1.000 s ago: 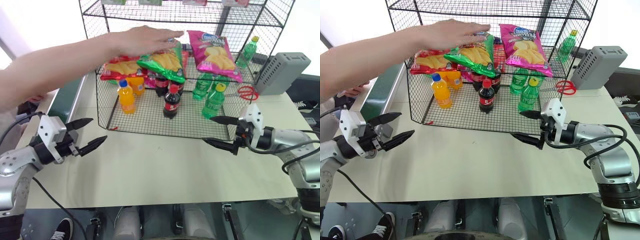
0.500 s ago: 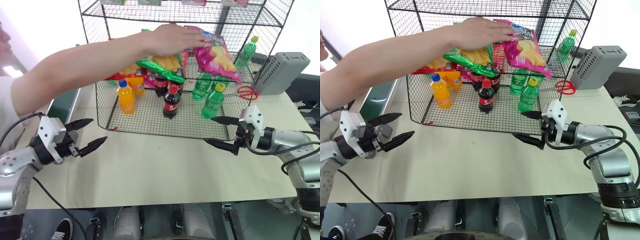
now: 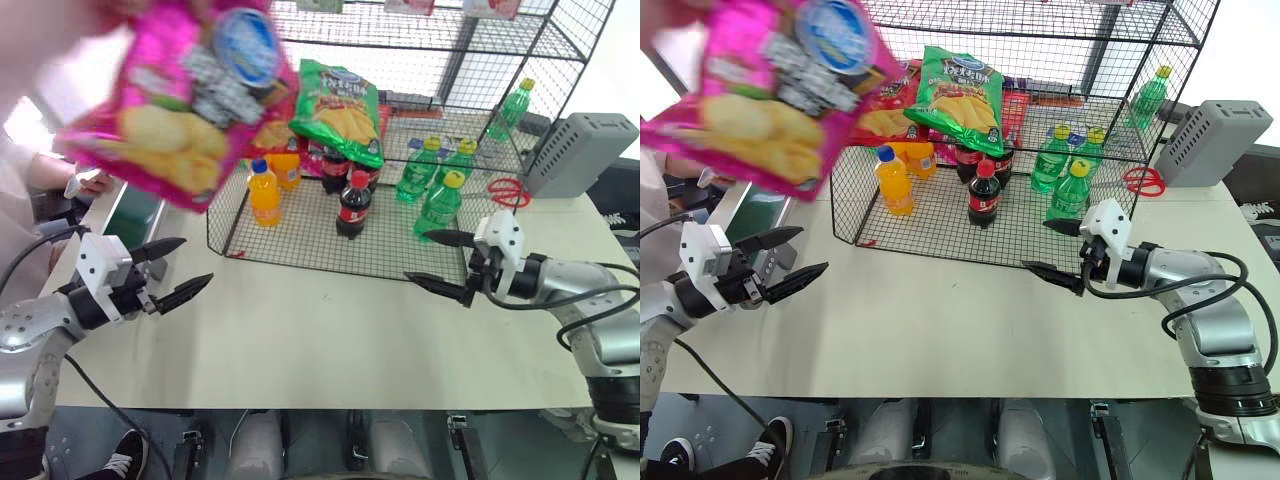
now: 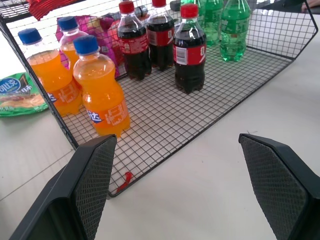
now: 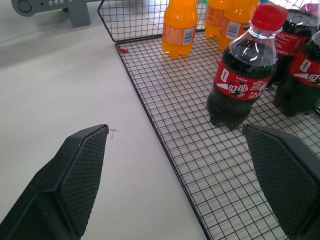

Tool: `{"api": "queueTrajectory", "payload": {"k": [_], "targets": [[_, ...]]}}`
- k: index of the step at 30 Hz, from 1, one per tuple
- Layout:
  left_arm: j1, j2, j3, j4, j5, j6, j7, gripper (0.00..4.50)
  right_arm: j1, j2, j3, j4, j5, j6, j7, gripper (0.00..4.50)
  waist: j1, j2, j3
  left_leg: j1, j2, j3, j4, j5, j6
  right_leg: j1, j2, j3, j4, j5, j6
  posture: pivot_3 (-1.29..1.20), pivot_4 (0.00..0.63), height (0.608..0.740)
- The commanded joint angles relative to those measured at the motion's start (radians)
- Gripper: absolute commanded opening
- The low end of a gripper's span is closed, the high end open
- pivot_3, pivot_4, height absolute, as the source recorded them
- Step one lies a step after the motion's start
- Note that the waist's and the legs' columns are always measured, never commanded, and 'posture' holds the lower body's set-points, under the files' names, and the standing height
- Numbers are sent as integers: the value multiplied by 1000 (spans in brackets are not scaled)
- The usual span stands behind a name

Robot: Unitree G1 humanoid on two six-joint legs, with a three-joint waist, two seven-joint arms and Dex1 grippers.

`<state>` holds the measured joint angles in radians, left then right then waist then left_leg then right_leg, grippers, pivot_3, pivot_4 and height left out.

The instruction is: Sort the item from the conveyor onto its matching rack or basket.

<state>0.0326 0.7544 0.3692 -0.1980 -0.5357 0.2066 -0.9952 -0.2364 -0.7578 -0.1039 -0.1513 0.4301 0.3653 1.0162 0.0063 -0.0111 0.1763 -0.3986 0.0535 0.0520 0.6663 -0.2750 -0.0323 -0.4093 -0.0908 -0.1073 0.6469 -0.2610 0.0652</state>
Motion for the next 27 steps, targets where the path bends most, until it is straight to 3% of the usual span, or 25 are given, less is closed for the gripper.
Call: {"api": "queueTrajectory", "payload": {"k": [1, 15, 27], "targets": [[-7, 2, 19, -5, -3, -22, -1, 4164, -24, 2, -3, -26, 7, 3, -8, 4481, 1, 0, 0, 0, 0, 0, 0, 0, 0, 0, 0, 0, 0, 0, 0, 0, 150, 740], [-4, -2, 42, -2, -8, -44, 9, 4164, -56, -7, 4, -30, 24, 20, 15, 4481, 5, 0, 0, 0, 0, 0, 0, 0, 0, 0, 0, 0, 0, 0, 0, 0, 150, 740], [13, 60, 31, -40, 4, 88, 36, 4164, -55, 3, 23, -51, 22, 40, 18, 4481, 5, 0, 0, 0, 0, 0, 0, 0, 0, -1, 0, 0, 0, 0, 0, 0, 150, 740]]}}
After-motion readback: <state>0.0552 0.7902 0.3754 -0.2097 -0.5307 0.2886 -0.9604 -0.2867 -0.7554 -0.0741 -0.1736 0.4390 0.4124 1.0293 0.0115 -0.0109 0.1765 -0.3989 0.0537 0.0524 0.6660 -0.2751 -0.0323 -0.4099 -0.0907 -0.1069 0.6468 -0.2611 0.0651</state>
